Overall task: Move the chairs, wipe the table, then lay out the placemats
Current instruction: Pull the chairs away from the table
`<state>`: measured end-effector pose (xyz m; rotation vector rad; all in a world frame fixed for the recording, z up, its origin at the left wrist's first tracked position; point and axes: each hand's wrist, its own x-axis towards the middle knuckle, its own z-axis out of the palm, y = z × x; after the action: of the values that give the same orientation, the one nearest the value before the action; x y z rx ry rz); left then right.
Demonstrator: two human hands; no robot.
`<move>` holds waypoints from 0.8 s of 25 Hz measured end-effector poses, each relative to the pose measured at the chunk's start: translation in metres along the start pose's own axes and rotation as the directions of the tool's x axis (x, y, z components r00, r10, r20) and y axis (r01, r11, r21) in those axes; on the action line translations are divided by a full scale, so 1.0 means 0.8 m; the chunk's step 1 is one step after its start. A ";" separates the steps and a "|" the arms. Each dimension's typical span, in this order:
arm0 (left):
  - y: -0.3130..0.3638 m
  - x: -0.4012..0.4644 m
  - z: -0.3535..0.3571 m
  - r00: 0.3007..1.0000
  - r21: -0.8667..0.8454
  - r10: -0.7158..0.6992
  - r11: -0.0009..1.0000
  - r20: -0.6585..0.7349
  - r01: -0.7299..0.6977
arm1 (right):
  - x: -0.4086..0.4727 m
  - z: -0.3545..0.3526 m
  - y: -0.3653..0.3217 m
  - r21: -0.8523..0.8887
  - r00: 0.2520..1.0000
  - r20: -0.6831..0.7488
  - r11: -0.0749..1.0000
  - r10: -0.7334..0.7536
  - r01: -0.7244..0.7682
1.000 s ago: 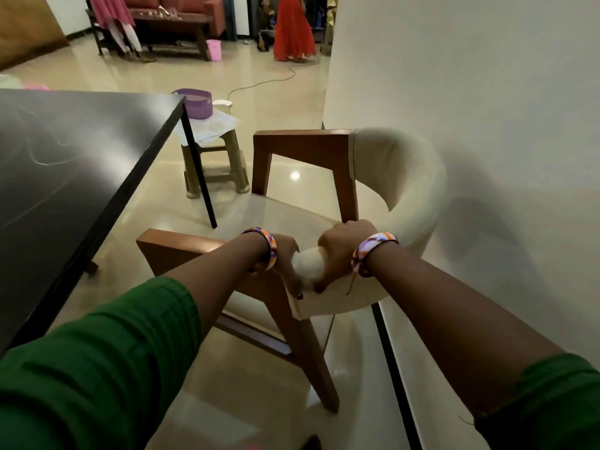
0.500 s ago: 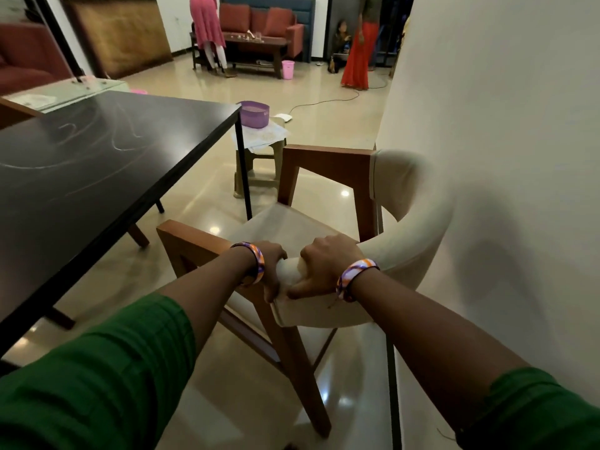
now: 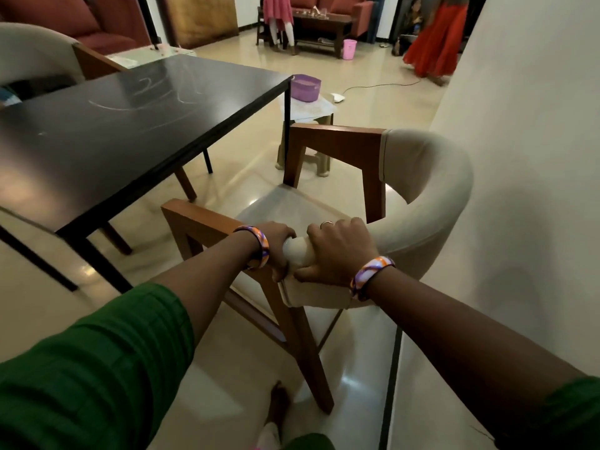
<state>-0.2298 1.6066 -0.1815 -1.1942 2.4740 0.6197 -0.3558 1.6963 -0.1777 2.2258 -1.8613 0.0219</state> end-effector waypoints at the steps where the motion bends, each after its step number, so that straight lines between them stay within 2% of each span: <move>1: -0.001 -0.006 0.002 1.000 -0.016 -0.003 1.000 -0.009 0.003 | -0.004 0.001 -0.005 -0.025 0.998 -0.065 0.999 -0.023 0.021; 4: -0.007 -0.012 0.009 0.999 -0.014 0.018 1.000 -0.049 -0.018 | -0.004 0.009 -0.005 -0.092 0.973 -0.215 0.994 -0.082 0.063; 8: -0.024 -0.011 0.009 0.992 -0.015 0.088 0.996 -0.090 -0.090 | 0.000 0.023 0.004 -0.096 0.941 -0.301 0.987 -0.153 0.130; 13: -0.037 -0.001 -0.006 0.994 -0.027 0.096 0.995 -0.050 -0.098 | 0.019 0.031 0.007 -0.056 0.929 -0.324 0.984 -0.177 0.167; 20: -0.063 0.036 -0.037 0.997 -0.058 0.044 0.997 -0.057 -0.048 | 0.076 0.041 0.009 -0.041 0.925 -0.359 0.992 -0.127 0.120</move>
<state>-0.2099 1.5450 -0.1820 -1.1950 2.5527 0.6863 -0.3564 1.6302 -0.1983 2.1460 -1.5170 0.3655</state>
